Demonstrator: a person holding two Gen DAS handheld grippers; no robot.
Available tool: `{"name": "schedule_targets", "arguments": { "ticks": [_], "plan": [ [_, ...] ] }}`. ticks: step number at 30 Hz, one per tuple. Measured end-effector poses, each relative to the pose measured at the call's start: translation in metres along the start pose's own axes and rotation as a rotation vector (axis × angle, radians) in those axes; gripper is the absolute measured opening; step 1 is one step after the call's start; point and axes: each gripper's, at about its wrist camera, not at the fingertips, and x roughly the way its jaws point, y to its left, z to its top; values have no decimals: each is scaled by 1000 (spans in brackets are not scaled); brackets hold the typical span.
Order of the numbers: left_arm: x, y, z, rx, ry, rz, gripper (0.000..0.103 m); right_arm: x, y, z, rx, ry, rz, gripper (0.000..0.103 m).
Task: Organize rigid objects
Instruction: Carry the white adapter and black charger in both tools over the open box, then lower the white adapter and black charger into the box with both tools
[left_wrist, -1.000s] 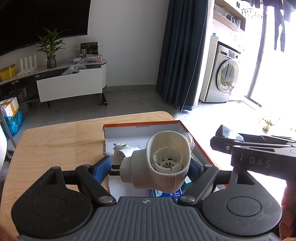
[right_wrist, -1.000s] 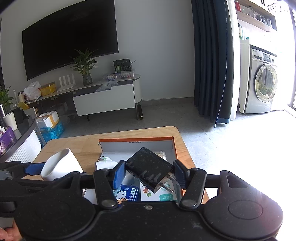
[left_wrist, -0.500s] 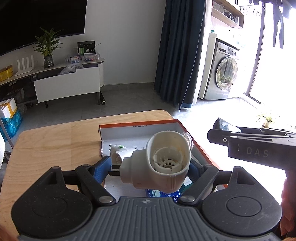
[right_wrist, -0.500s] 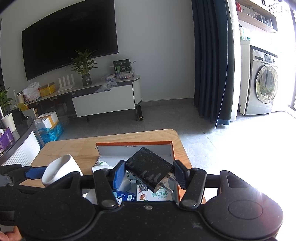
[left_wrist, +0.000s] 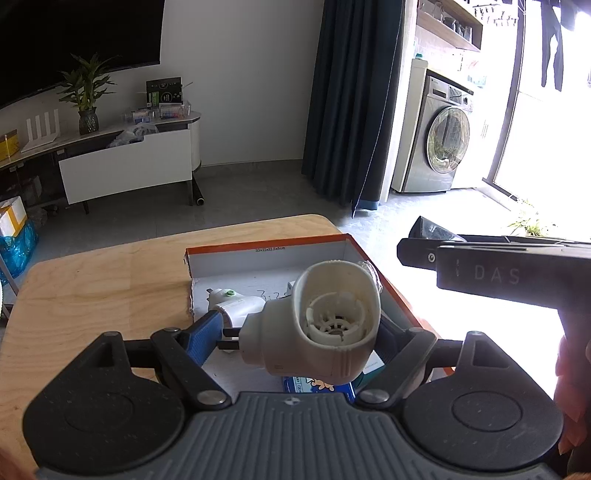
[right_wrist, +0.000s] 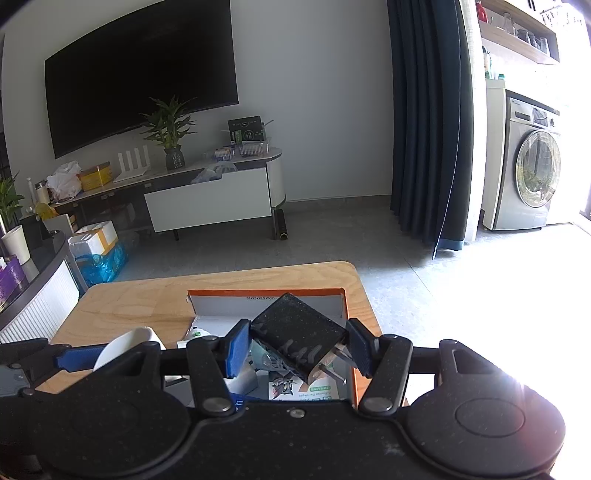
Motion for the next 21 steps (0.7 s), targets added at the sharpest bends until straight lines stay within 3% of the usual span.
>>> {"name": "schedule_targets", "arguments": {
  "ticks": [21],
  "plan": [
    [19, -3, 3, 4, 25, -21, 86, 36, 0, 16, -15, 45, 20, 68]
  ]
}}
